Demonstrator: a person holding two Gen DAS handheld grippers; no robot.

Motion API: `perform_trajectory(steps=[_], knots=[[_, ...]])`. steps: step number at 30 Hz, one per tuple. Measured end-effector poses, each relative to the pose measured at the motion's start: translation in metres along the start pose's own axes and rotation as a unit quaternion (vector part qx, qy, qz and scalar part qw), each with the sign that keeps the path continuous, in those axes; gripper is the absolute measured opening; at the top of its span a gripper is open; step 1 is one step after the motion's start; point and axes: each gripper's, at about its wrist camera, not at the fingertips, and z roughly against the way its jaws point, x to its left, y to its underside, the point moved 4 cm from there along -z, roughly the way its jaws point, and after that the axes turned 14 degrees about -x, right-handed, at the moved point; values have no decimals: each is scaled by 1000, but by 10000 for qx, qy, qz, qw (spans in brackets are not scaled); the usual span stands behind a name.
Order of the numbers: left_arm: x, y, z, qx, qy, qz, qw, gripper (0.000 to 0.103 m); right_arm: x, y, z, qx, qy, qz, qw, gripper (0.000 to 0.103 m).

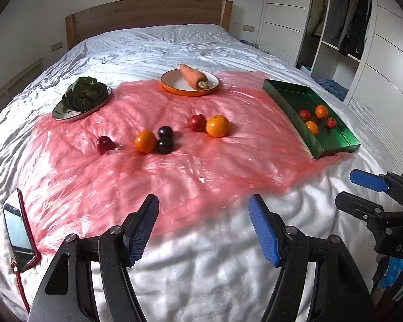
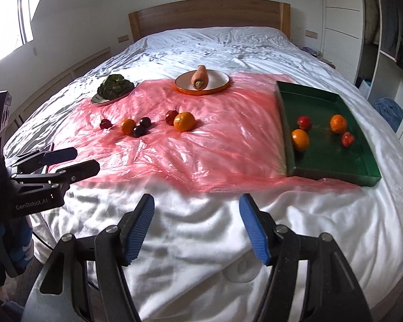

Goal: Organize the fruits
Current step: 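Withdraw both grippers from the tray back toward the remaining fruit, then grasp an orange with the left gripper while the right gripper grasps another orange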

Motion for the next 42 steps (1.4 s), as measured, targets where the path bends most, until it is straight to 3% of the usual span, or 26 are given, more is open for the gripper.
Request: perform_trajectory(steps=[9,16,24,30,34,42], knots=[[49,-1,-20,193,-174,336,9991,64,35,-8,-45,50,-766,282,9966,103],[72,-13,-44,287,-173,563,9979,64,44,-13,-76,76,-1122,331,9931,103],[88,-24,-76,332,-279,671,9968,62,31,-19,-99,88,-1199,311,9923,103],[91,-37,-101,359,-336,499,9975,56,26,-22,-113,88,-1251,296,9917,103],[93,-38,-120,489,-301,479,9972,45,26,-25,-121,85,-1275,324,9913,103],[100,-36,-146,628,-320,687,9951,44,21,-29,-133,95,-1295,329,9910,103]])
